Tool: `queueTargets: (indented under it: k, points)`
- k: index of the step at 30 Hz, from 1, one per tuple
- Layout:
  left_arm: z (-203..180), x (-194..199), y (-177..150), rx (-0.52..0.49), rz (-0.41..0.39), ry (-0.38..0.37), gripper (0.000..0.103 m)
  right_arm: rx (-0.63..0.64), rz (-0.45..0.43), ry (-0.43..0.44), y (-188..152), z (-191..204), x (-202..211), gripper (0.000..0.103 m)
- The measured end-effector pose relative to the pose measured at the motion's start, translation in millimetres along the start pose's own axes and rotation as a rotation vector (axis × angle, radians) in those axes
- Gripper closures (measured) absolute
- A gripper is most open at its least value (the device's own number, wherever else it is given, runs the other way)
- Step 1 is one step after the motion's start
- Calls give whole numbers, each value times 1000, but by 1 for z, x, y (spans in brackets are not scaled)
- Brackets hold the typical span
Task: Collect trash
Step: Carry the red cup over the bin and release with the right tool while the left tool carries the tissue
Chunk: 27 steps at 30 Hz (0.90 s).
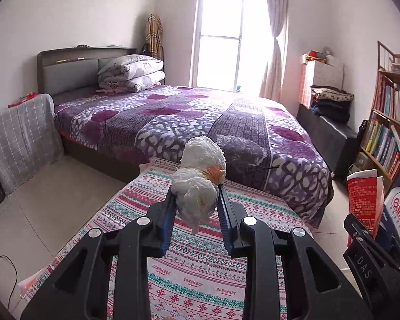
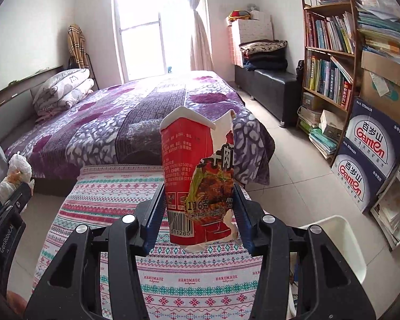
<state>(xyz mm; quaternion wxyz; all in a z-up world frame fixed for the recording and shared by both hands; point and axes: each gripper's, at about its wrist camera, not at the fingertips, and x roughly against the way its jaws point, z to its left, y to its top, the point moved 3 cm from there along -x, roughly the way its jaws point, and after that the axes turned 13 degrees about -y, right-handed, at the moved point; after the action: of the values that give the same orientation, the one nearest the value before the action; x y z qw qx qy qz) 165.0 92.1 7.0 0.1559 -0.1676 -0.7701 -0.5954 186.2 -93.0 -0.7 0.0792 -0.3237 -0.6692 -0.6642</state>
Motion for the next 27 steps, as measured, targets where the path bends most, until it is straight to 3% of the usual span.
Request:
queueTargets:
  k: [27]
  points:
    - [-108, -11, -34, -72, 75, -152, 73, -150, 43, -160, -18, -122, -10, 56]
